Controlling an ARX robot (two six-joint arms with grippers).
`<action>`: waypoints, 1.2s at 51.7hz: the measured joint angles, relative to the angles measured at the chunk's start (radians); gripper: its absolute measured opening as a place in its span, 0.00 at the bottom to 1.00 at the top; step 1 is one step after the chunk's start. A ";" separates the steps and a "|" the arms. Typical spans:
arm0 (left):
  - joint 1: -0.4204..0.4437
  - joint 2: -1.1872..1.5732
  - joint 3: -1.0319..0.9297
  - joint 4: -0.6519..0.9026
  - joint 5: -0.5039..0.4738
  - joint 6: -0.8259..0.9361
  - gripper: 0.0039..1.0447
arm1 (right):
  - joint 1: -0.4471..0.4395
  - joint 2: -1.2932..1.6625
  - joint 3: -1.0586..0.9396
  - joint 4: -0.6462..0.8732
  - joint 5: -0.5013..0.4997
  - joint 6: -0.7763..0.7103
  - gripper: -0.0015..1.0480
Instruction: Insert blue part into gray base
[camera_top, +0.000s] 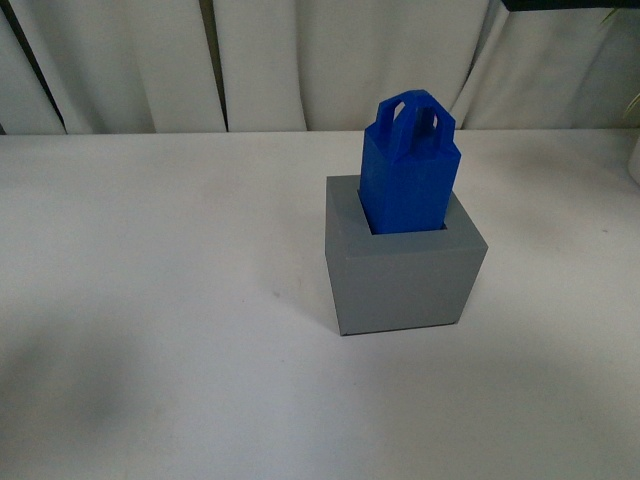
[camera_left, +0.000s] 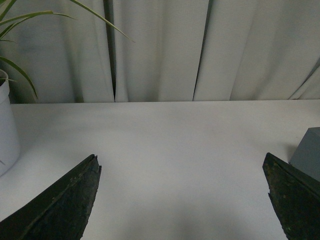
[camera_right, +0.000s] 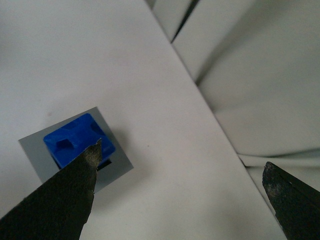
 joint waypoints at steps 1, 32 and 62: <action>0.000 0.000 0.000 0.000 0.000 0.000 0.94 | -0.010 -0.030 -0.051 0.066 0.011 0.035 0.93; 0.000 0.000 0.000 0.000 0.000 0.000 0.94 | -0.027 -0.258 -0.576 0.912 0.569 0.669 0.71; 0.000 0.000 0.000 0.000 0.000 0.000 0.94 | -0.171 -0.608 -1.056 1.088 0.510 0.869 0.02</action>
